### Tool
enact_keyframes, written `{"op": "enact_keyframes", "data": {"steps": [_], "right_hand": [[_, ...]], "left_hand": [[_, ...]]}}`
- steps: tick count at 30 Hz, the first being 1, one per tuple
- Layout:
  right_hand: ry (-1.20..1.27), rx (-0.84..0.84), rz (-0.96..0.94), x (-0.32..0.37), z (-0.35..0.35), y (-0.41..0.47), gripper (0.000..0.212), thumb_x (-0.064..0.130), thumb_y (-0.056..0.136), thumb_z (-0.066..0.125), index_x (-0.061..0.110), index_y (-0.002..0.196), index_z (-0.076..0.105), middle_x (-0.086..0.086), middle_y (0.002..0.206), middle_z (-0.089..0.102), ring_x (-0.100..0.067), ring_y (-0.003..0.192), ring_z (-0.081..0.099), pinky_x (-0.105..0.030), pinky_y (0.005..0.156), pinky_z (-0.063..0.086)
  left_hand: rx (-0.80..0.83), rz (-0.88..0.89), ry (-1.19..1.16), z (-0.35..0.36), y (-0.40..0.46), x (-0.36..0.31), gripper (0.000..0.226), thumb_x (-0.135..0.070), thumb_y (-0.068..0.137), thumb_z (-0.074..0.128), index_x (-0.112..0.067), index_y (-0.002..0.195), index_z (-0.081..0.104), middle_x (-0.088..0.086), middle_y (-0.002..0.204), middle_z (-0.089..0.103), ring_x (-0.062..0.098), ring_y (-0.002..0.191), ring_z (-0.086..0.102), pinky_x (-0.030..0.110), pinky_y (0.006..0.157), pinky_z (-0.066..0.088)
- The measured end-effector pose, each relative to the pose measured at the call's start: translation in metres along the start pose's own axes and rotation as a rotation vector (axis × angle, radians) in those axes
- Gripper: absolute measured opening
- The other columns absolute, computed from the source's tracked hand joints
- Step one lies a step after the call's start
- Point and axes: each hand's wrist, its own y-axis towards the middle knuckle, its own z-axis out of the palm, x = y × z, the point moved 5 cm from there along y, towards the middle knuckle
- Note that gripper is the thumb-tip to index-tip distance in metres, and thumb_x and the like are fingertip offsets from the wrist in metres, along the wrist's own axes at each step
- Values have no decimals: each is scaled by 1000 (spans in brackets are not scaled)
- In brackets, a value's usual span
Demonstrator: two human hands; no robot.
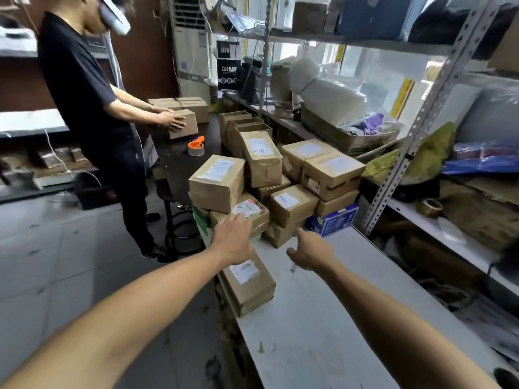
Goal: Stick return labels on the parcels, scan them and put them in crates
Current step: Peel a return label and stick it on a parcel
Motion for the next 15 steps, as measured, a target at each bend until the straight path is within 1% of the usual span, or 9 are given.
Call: {"op": "enact_keyframes", "data": {"steps": [2, 4, 6, 7, 9, 11, 12, 13, 15], "right_hand": [[39, -12, 20, 14, -2, 29, 31, 41, 95, 60, 23, 118, 55, 0, 104, 62, -17, 92, 60, -32, 74, 56], [71, -10, 26, 32, -4, 63, 27, 42, 94, 56, 24, 113, 57, 0, 104, 63, -17, 91, 62, -36, 76, 58], [121, -32, 29, 53, -6, 95, 30, 44, 94, 53, 23, 114, 58, -1, 107, 66, -19, 93, 64, -42, 81, 59], [165, -54, 29, 62, -5, 110, 33, 47, 95, 51, 22, 117, 57, 0, 110, 66, -20, 96, 64, -43, 83, 57], [315, -69, 62, 81, 0, 138, 46, 55, 97, 49, 17, 123, 56, 2, 112, 62, -21, 103, 62, -37, 87, 51], [569, -43, 125, 99, 5, 161, 70, 67, 93, 48, 11, 133, 55, -1, 111, 59, -19, 104, 58, -36, 85, 51], [706, -8, 174, 107, 9, 170, 77, 71, 91, 49, 12, 140, 51, -4, 117, 59, -21, 107, 58, -38, 82, 55], [846, 35, 221, 115, 15, 177, 80, 70, 91, 51, 15, 148, 44, -9, 131, 56, -25, 115, 58, -41, 79, 58], [1031, 143, 294, 132, 24, 184, 84, 64, 93, 55, 21, 158, 25, -11, 155, 38, -36, 129, 52, -45, 79, 58]], "left_hand": [[-34, 11, -10, -3, 28, 17, 42, -35, 88, 54, -14, 125, 55, 8, 136, 49, 27, 126, 45, 43, 98, 41], [-83, 18, -21, -11, 57, 37, 45, -38, 89, 54, -15, 127, 56, 8, 140, 48, 27, 129, 43, 44, 101, 41], [-135, 15, -35, -22, 82, 62, 47, -43, 88, 55, -16, 127, 57, 8, 140, 49, 26, 130, 43, 42, 102, 40], [-163, -5, -43, -26, 92, 76, 49, -47, 88, 55, -16, 126, 58, 7, 140, 48, 27, 130, 42, 43, 102, 39], [-187, -92, -45, -30, 109, 105, 56, -55, 87, 54, -16, 128, 57, 8, 145, 44, 30, 131, 39, 44, 103, 37], [-177, -220, -58, -29, 119, 133, 63, -61, 87, 52, -19, 133, 53, 8, 146, 38, 34, 129, 37, 46, 102, 37], [-162, -292, -100, -25, 122, 147, 67, -64, 86, 52, -21, 138, 48, 8, 146, 36, 35, 128, 36, 46, 101, 38], [-138, -364, -169, -21, 125, 160, 73, -66, 87, 51, -21, 143, 41, 8, 146, 34, 36, 128, 37, 47, 101, 38], [-65, -483, -322, -8, 128, 181, 87, -69, 88, 51, -21, 155, 24, 10, 151, 29, 40, 133, 38, 48, 102, 39]]}}
